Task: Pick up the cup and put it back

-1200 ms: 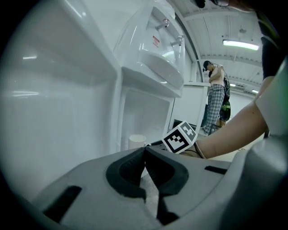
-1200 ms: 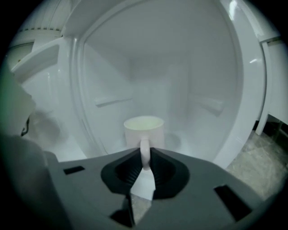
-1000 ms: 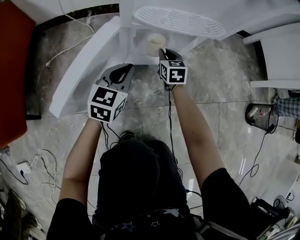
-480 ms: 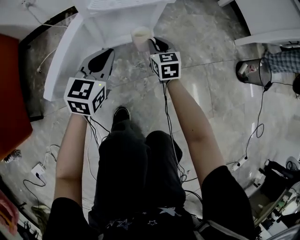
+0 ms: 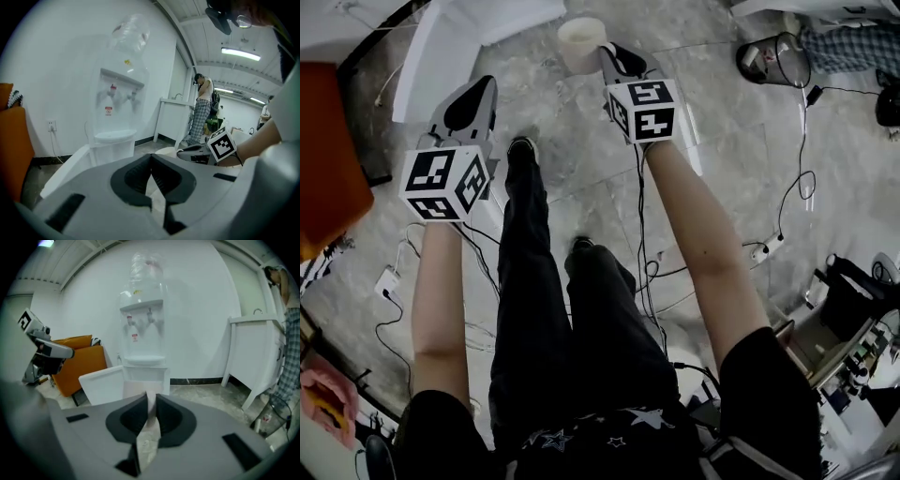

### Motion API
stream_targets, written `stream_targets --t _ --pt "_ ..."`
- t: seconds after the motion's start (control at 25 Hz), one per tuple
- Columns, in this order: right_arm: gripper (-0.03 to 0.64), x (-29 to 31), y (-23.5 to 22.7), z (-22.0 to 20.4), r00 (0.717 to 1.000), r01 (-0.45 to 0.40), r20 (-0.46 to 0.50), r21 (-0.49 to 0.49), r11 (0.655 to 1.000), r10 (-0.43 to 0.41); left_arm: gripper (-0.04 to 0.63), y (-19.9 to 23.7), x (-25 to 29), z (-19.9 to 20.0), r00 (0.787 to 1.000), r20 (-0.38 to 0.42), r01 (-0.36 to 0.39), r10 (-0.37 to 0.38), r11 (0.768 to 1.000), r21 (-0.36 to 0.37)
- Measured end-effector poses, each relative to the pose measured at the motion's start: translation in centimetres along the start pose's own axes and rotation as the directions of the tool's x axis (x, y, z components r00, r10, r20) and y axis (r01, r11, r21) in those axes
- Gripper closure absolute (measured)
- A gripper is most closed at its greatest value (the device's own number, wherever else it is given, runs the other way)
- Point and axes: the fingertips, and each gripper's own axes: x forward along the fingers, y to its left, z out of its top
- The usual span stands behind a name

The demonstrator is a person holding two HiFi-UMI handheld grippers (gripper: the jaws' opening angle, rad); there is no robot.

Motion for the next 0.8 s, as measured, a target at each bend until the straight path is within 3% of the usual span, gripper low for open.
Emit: stream_targets --t 0.16,0.4,0.8 --pt "0.575 -8.5 2.2 4.8 0.999 -0.043 -0.001 -0.007 0.999 0.043 0.586 -5.0 -7.4 4.7 1.000 0.006 -0.020 0.020 1.000 -0.014" --pt "0.575 -17.7 6.8 13.6 0.976 -0.157 0.142 -0.079 0.984 0.167 0.586 -10.7 -15.5 11.0 0.998 0.047 -0.029 0.030 0.999 -0.018" --pt "0.575 -27.6 11.2 15.8 0.975 -0.134 0.171 -0.058 0.989 0.142 0.586 -14.7 -25.0 14.6 0.997 0.072 -0.031 0.033 0.999 -0.033"
